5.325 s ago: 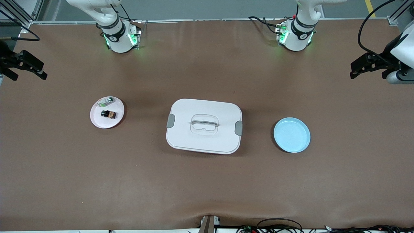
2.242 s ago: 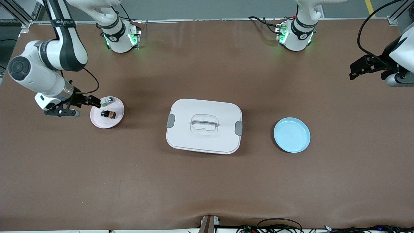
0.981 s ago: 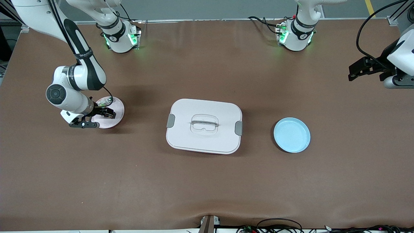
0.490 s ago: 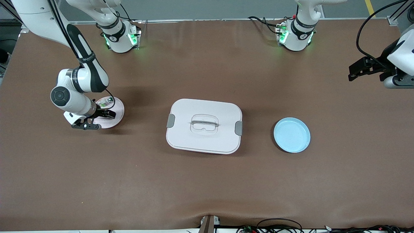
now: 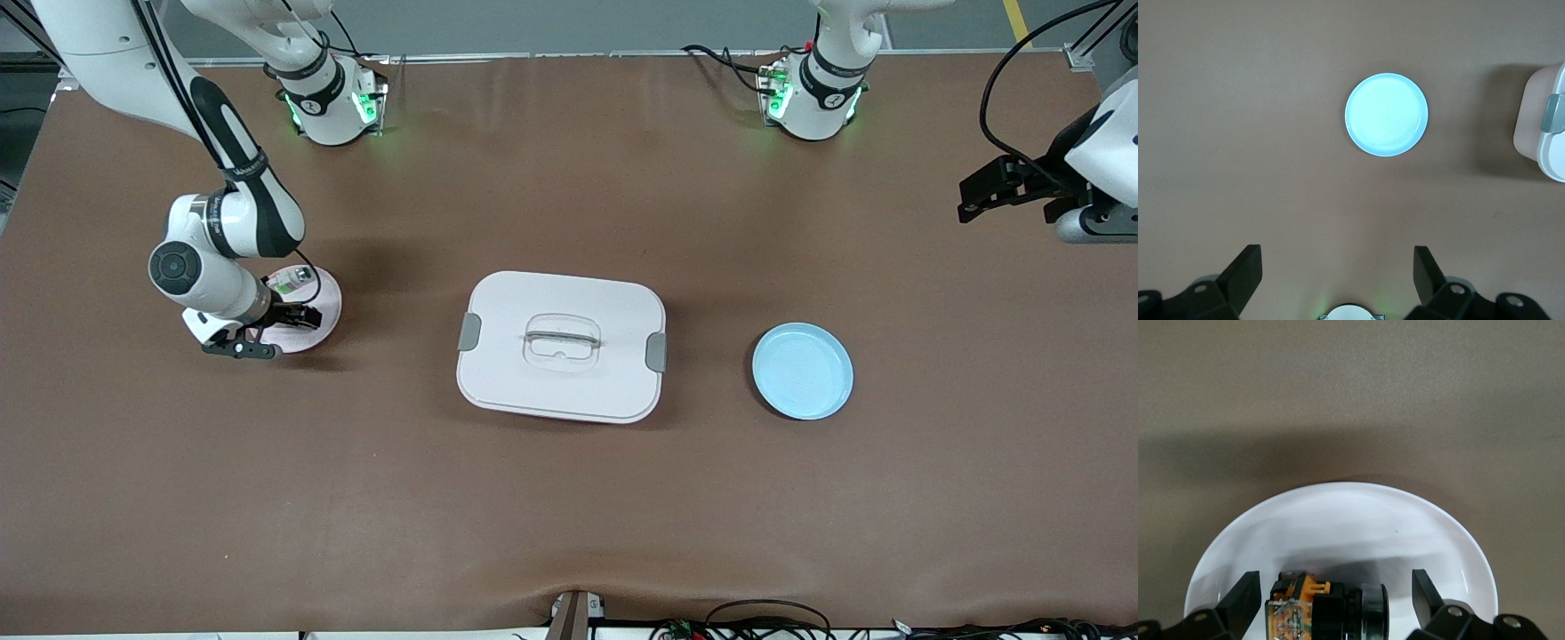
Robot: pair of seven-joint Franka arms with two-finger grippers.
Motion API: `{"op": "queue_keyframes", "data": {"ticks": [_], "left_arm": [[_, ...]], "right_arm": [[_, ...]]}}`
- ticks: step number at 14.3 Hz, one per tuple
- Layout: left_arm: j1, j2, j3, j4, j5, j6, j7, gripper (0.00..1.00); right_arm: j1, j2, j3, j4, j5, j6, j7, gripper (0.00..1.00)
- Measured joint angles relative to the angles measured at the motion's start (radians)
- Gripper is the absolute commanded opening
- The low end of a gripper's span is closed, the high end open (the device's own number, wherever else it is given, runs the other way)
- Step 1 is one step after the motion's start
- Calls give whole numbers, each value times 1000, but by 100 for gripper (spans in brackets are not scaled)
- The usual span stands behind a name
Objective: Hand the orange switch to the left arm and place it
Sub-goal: 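Lower the right gripper and grasp the orange switch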
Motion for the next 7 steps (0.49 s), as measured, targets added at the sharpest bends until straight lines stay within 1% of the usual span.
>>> {"op": "queue_keyframes", "data": {"ticks": [7], "left_arm": [[0, 0, 0, 2, 0, 0, 0, 100]], "right_arm": [[1, 2, 1, -23, 0, 0, 53, 100]]}}
